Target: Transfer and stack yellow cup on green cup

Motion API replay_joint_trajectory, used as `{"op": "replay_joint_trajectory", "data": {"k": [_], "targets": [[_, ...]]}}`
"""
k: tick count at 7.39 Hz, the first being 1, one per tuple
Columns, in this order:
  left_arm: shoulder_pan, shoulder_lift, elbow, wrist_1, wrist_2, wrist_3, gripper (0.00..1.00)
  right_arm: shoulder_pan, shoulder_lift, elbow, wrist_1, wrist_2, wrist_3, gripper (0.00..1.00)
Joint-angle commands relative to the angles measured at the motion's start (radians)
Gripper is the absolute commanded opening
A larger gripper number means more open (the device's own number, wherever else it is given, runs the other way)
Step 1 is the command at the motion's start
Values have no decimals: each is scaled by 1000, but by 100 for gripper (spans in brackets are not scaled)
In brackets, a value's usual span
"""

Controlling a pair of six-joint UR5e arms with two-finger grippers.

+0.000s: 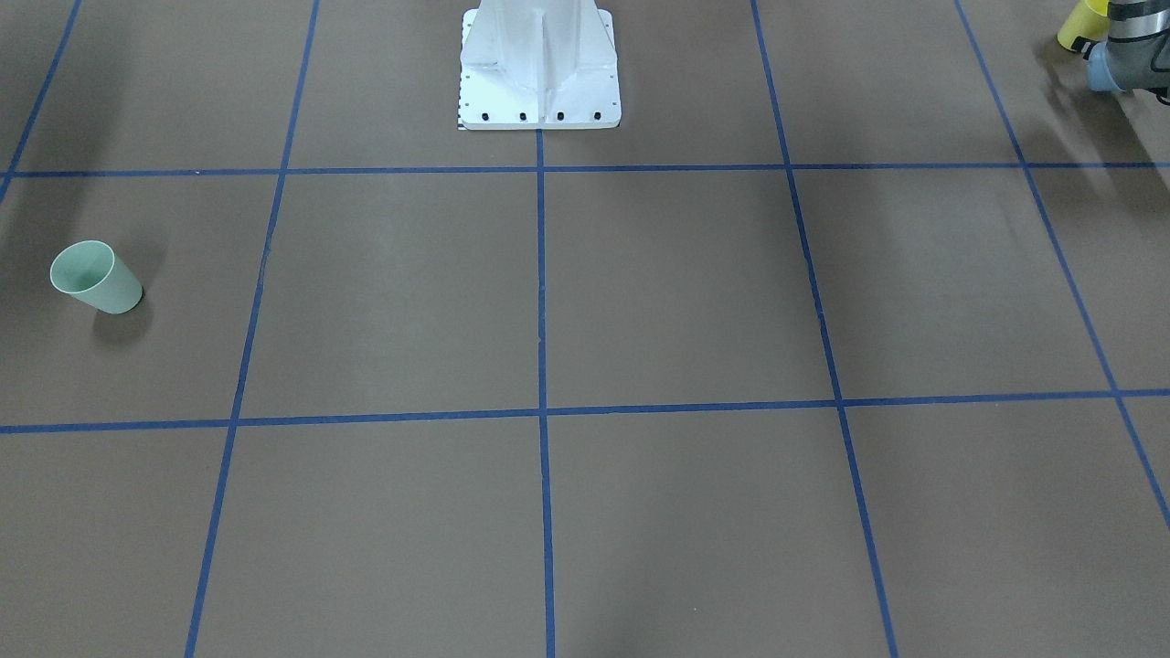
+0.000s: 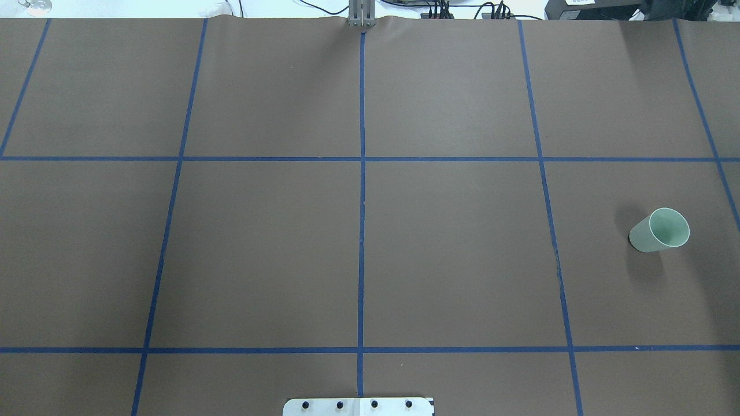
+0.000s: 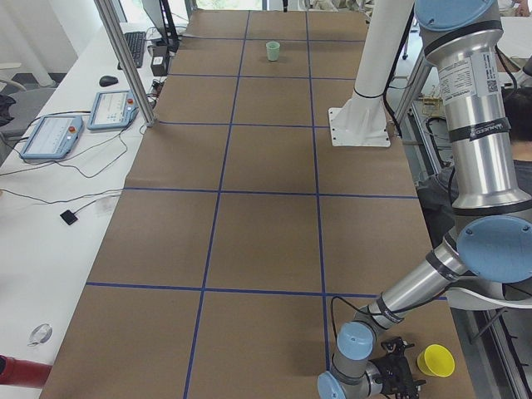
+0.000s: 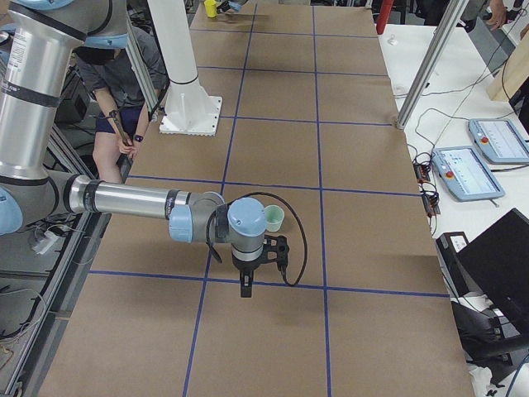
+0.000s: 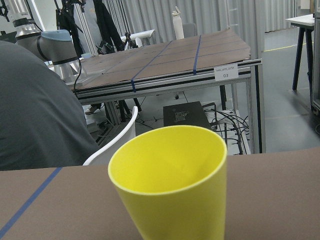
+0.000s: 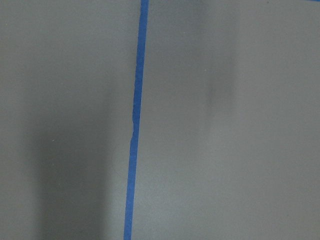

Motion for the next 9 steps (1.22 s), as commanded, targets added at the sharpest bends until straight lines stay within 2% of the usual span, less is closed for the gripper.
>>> {"op": "replay_joint_trajectory", "data": {"k": [1,9], "targets": [[0,7,3,1,-22,0,100,0,0,-1,0,7,0,99],[0,70,6,1,-26,15,100,0,0,3,0,7,0,99]]}}
